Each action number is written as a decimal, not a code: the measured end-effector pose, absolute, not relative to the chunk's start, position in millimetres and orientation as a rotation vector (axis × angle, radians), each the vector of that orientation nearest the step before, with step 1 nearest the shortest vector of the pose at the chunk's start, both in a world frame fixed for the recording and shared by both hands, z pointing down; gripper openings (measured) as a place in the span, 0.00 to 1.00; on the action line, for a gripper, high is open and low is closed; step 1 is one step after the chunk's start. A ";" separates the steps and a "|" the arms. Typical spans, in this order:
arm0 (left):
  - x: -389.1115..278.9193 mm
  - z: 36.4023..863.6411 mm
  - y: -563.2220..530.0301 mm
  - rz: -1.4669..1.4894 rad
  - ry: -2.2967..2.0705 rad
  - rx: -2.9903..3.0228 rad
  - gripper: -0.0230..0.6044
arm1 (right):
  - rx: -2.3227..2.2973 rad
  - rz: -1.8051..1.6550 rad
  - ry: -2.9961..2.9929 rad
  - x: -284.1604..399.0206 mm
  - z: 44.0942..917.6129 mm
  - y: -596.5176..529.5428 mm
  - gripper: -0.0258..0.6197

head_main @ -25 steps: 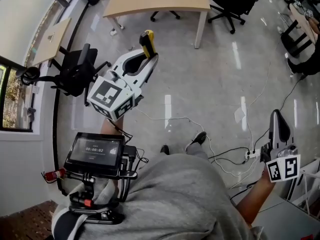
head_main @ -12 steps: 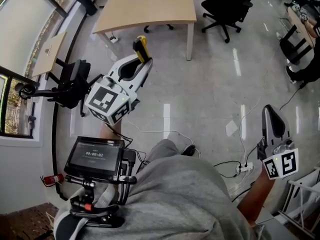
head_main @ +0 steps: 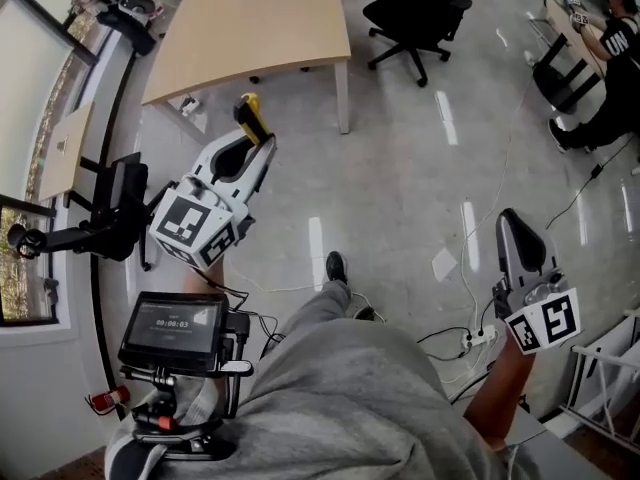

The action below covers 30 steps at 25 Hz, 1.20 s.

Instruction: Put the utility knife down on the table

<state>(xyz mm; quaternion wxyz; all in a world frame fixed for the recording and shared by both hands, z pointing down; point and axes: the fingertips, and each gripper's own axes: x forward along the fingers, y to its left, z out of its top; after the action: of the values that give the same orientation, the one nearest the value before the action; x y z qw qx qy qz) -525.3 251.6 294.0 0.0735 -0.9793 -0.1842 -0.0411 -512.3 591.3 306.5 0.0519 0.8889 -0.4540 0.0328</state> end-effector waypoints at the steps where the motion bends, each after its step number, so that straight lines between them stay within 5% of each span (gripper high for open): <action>1: -511.1 295.3 245.2 -0.116 -0.559 -2.943 0.13 | 2.705 0.098 -1.375 -499.0 308.4 584.2 0.06; 7: -415.4 309.9 221.1 -0.138 -0.601 -2.964 0.13 | 2.715 0.141 -1.336 -406.3 307.6 556.4 0.06; 19: -341.9 290.5 148.3 -0.086 -0.578 -2.972 0.13 | 2.705 0.070 -1.307 -336.5 282.6 492.7 0.06; 30: -223.9 302.4 171.1 -0.158 -0.409 -3.015 0.13 | 2.661 0.094 -1.451 -181.7 305.8 522.6 0.06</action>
<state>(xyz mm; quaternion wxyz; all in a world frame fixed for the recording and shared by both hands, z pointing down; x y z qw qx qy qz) -223.9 171.1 302.4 0.0473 -0.9885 -0.1342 -0.0518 -181.7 522.6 305.8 0.0547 0.8762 -0.4777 0.0309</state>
